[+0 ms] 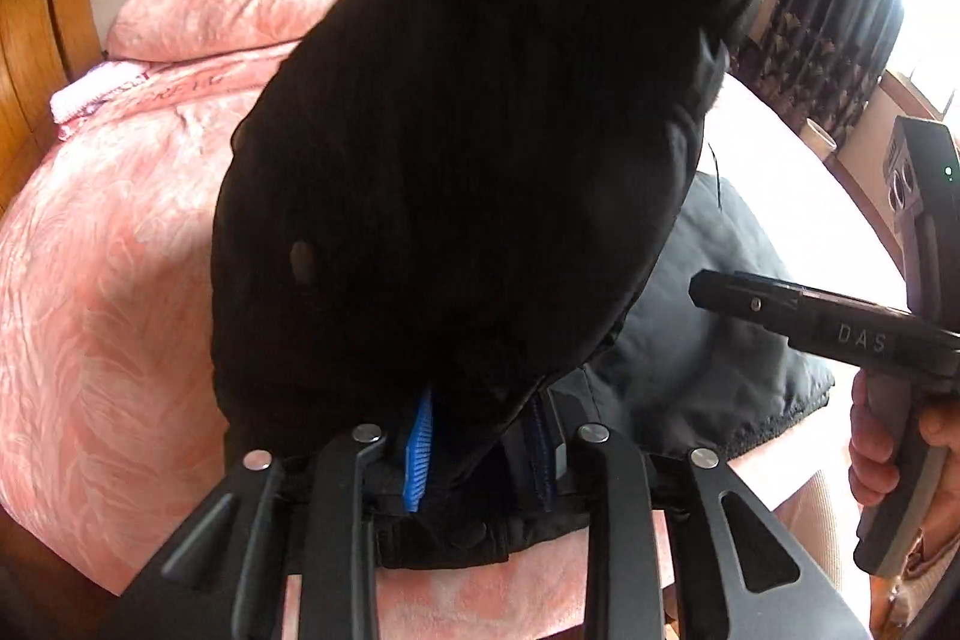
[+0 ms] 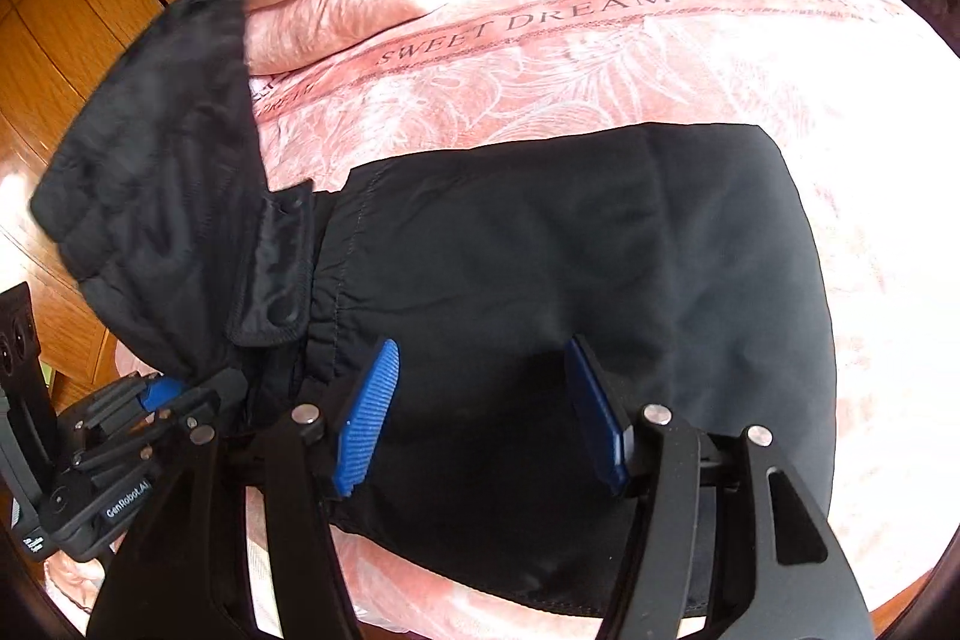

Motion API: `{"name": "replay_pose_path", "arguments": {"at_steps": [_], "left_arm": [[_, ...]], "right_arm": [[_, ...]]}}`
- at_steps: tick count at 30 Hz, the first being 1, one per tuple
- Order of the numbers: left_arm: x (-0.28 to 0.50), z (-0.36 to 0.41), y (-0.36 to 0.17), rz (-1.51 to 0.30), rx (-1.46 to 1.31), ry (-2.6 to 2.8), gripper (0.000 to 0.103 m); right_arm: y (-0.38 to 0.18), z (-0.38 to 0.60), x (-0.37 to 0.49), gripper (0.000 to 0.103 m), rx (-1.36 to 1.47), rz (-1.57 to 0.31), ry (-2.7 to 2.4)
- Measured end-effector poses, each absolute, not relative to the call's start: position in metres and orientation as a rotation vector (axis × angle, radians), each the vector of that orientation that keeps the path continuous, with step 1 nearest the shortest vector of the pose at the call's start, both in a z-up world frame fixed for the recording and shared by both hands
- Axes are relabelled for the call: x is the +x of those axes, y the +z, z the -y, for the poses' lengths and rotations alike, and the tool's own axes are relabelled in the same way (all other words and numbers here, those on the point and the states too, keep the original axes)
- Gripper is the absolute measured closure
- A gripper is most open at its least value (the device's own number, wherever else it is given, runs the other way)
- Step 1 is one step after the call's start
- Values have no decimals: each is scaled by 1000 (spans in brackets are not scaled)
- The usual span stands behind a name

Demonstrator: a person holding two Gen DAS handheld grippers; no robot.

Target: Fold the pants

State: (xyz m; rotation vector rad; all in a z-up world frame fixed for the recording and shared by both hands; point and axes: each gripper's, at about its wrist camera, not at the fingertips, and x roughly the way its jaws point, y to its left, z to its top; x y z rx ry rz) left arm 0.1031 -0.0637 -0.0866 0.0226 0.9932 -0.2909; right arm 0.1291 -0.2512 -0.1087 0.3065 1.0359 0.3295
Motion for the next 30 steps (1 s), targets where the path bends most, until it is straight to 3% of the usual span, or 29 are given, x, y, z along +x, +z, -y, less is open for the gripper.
{"name": "replay_pose_path", "arguments": {"at_steps": [7,9,11,14,21,22,25,30], "left_arm": [[114,47,-85,-1097,-92,-366,64],[114,35,-79,-1118,-189,-396,58],[113,11,-70,-1116,-303,-435,39],[117,-8,-59,-1069,-381,-400,34],[145,-25,-78,-1061,-241,-83,34],[149,-26,-82,-1062,-229,-66,31],[158,-16,-96,-1060,-157,8,4],[142,-6,-124,-1077,-126,-1,3]], "right_arm": [[-108,257,131,40,305,-1031,323],[-107,261,131,39,308,-1030,317],[-104,264,131,36,310,-1025,310],[-98,266,132,35,310,-1011,296],[-79,256,139,32,275,-992,332],[-75,253,140,29,264,-986,340],[-66,242,146,19,231,-972,363],[-69,227,166,14,179,-1002,369]]}}
